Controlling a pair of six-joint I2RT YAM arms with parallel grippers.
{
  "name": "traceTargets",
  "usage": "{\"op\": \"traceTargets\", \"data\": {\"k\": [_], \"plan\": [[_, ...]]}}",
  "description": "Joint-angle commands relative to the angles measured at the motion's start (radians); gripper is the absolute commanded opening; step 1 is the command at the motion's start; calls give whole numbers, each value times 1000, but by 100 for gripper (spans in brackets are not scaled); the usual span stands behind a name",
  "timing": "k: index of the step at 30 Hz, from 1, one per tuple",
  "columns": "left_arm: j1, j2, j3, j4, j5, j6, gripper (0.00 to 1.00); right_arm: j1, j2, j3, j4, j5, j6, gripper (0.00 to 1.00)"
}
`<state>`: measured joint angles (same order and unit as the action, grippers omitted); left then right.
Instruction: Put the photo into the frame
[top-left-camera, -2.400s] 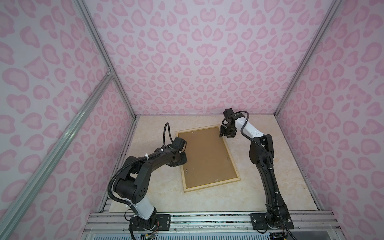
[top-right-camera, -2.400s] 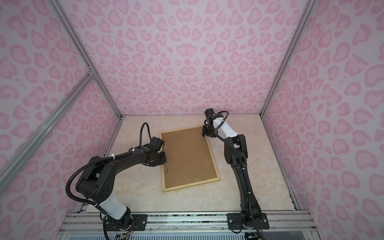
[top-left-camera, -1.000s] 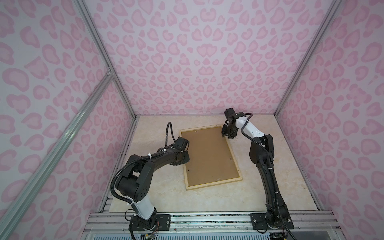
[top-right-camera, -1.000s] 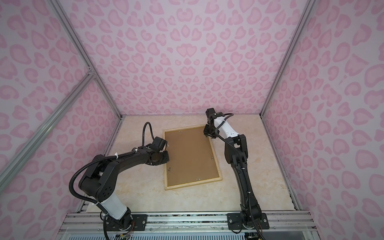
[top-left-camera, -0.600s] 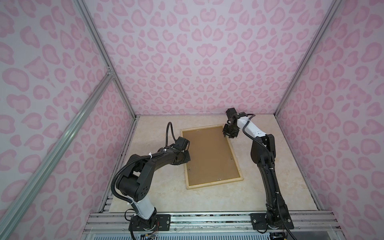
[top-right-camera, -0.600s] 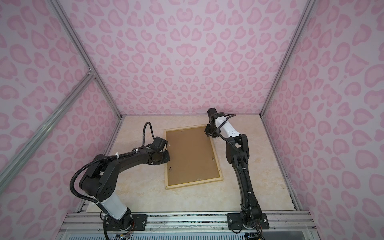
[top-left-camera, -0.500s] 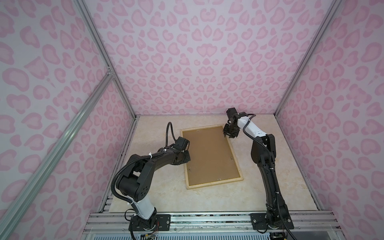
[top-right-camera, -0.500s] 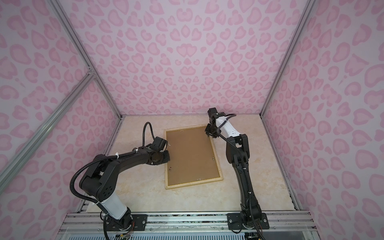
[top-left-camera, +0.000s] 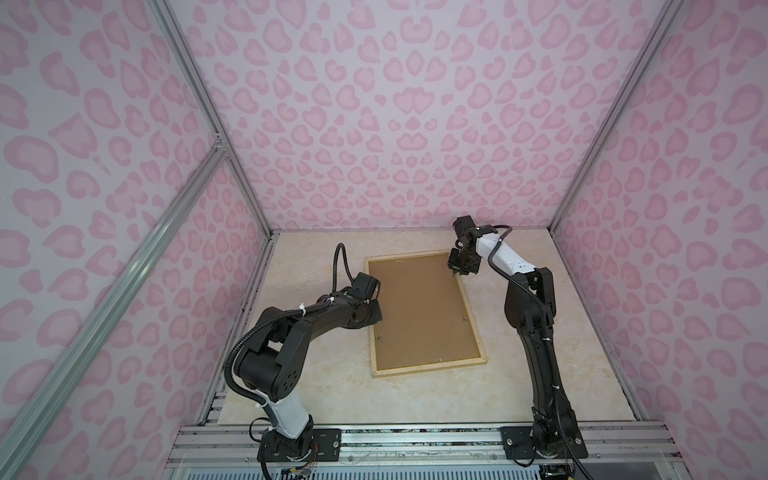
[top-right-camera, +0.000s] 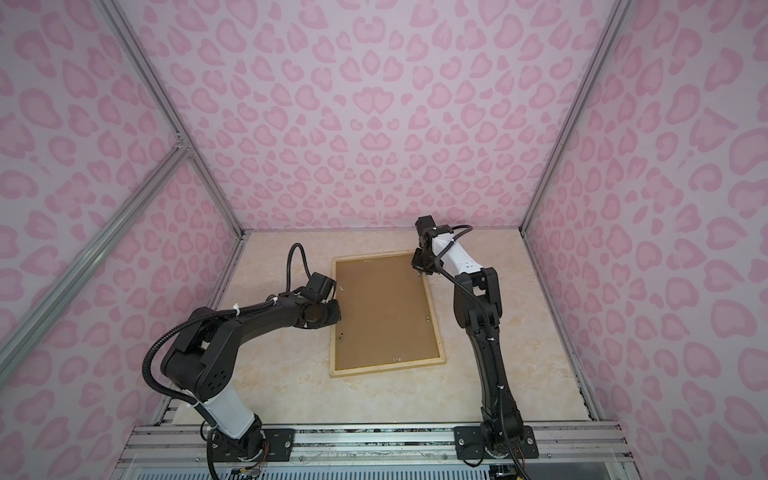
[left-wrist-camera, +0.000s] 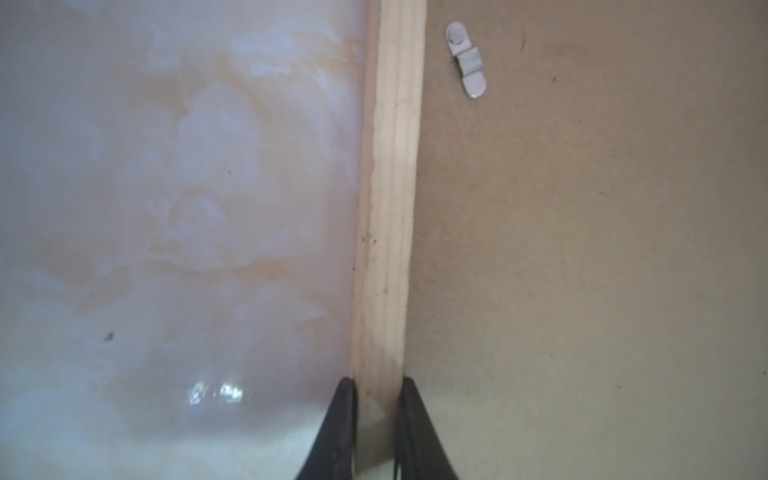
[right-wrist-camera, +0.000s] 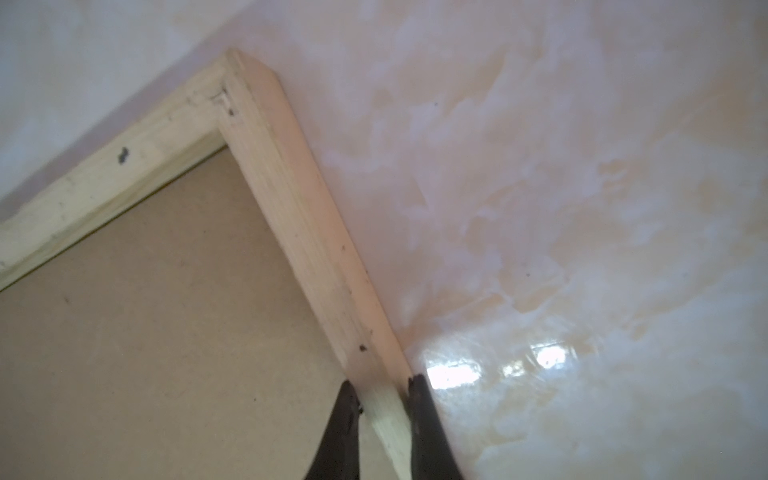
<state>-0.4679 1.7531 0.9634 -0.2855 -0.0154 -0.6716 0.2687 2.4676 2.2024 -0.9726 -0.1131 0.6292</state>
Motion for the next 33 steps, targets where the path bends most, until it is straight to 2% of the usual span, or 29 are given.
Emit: {"op": "traceTargets", "data": {"k": [1,3,6,8,10,12,13,17,22,26,33], "plan": [[-6,35,-4,-86,76,-36,6,5,5,-28,-6,-11,123,3],[-8,38,1,-85,79,-37,6,5,7,-35,13,-36,110,5],[-8,42,8,-86,81,-39,6,3,9,-2,10,-44,76,27],[-8,40,8,-89,76,-40,6,6,-4,29,4,-48,27,50],[-8,38,6,-90,73,-40,6,10,-30,48,-19,-25,-27,68],[-8,37,6,-92,71,-39,6,17,-87,5,-20,11,-87,80],[-8,36,6,-93,71,-37,6,20,-128,-49,-10,24,-111,83],[-8,16,9,-108,62,-22,6,17,-338,-380,74,42,-169,84],[-6,3,12,-136,23,7,6,24,-552,-761,177,43,-200,77],[3,15,9,-138,16,15,6,26,-614,-885,221,26,-215,73],[6,34,23,-148,4,21,6,49,-580,-934,244,34,-230,65]]}}
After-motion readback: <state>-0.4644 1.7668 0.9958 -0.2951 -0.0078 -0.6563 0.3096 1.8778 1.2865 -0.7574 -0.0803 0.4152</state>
